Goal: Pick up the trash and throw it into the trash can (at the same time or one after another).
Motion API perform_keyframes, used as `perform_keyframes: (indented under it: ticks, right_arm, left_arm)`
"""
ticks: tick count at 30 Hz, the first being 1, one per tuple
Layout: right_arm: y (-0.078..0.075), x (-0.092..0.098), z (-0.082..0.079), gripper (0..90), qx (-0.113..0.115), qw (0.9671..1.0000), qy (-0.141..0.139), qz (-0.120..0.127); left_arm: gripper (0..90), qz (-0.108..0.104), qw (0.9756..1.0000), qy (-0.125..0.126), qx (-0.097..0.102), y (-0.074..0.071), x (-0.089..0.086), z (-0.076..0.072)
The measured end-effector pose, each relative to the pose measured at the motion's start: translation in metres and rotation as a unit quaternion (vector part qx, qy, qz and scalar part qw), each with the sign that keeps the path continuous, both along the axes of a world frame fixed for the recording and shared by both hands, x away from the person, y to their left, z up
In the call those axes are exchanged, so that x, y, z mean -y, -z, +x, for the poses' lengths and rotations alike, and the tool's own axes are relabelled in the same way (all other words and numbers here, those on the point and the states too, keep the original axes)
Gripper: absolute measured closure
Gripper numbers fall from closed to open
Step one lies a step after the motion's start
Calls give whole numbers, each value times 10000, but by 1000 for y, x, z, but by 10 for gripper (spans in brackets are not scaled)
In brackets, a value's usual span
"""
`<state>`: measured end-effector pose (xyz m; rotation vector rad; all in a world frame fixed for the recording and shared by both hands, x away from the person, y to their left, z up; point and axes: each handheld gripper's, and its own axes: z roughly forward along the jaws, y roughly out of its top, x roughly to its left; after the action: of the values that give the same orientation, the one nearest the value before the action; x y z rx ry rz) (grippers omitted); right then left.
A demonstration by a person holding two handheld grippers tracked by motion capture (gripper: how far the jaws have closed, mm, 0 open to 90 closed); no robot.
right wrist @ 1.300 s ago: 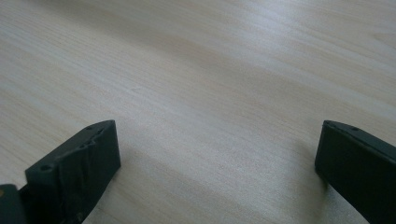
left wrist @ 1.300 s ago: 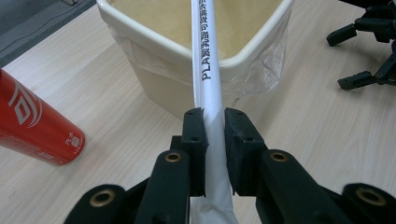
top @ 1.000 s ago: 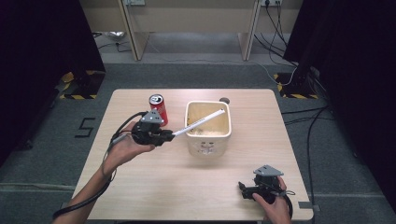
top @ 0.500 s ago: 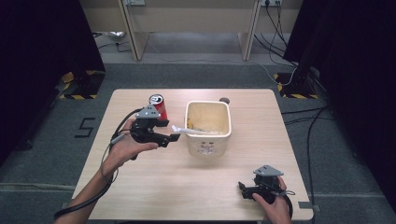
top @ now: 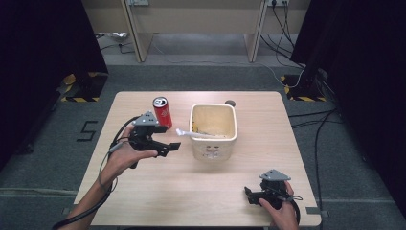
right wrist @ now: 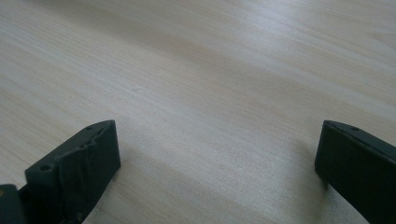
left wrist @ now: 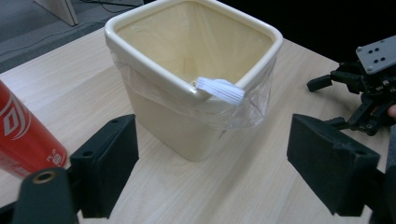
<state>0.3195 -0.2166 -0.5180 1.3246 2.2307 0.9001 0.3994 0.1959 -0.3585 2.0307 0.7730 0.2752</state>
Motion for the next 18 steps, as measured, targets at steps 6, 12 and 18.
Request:
perform_keyframes:
  ticks: [6, 12, 18]
  right_arm:
    - [0, 0, 0, 3, -4, 10000, 5, 3]
    - [0, 0, 0, 3, -3, 10000, 4, 4]
    - [0, 0, 0, 3, -9, 10000, 3, -1]
  left_arm:
    - [156, -4, 9999, -161, -29, 10, -4, 4]
    - [157, -60, 9995, -292, -45, 17, -10, 7]
    - [163, 41, 9988, -484, -56, 24, -15, 9]
